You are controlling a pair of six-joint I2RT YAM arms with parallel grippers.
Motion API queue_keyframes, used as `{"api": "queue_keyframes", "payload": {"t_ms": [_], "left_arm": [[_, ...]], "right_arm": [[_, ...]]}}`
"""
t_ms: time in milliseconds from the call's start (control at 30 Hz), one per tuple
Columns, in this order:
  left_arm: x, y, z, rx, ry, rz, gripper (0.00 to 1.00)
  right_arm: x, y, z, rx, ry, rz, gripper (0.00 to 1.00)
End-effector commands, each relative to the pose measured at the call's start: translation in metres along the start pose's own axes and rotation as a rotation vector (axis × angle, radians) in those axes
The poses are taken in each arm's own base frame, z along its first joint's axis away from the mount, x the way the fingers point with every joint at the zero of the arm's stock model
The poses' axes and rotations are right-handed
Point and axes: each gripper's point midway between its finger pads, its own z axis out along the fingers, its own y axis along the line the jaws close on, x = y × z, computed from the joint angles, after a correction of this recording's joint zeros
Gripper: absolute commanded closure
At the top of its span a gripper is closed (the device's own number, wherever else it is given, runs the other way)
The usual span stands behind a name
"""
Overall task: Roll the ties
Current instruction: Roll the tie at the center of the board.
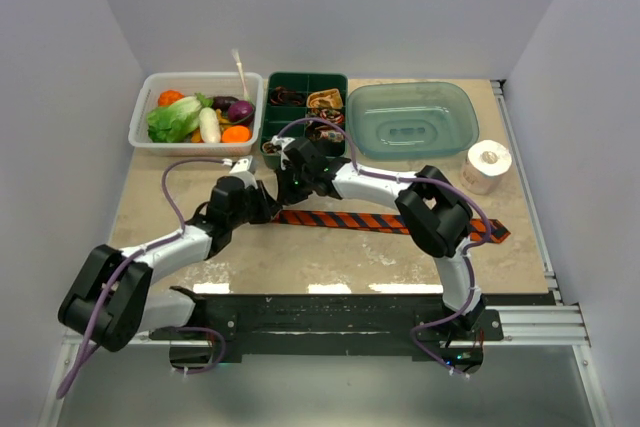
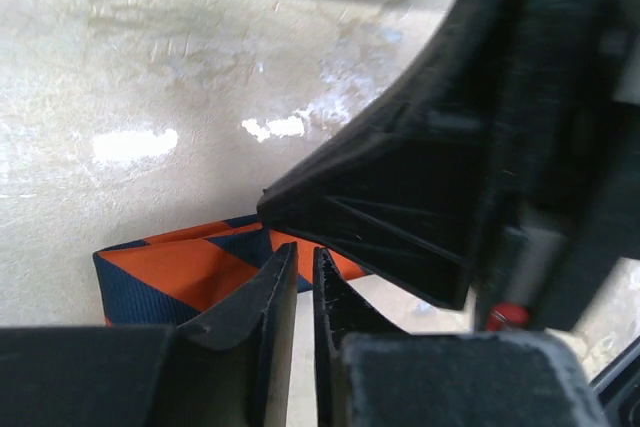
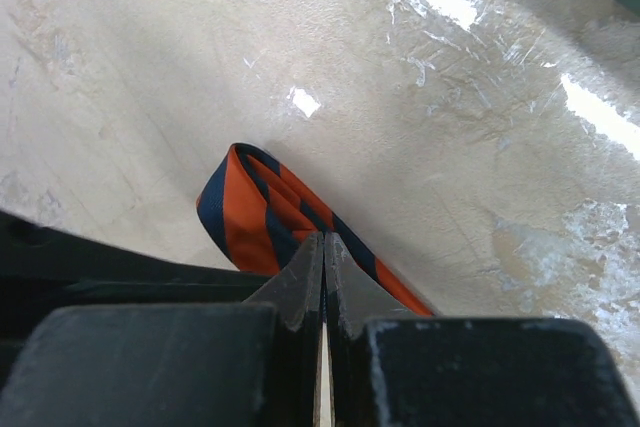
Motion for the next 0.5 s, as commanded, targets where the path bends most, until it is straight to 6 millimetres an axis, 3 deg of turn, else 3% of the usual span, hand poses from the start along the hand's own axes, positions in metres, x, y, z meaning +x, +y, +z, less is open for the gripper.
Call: {"api": "queue_keyframes", "payload": {"t_ms": [0,233,433,467], "left_arm": [[-0.025,-0.009,-0.010,-0.005,-0.063,0.024,0.78],[-0.031,0.008,-0.019,-0.087,-0.079,0.014,0.73],[-0.031,0.028,-0.023,-0.134,-0.074,-0.025,0.69],[-0.031,0.030,-0.024,-0.134,-0.077,-0.027,0.64]], "right_arm": [[-0.032,0.025,-0.018,-0.078,-0.093,-0.033,1.00],[-0.023,0.040,-0.006,-0.120,-0.069,-0.048,1.00],[-0.005,0.026,0.007,-0.071,-0.021,-0.048,1.00],[-0.002,0.020,0.008,-0.042,-0.013,-0.049,1.00]]}}
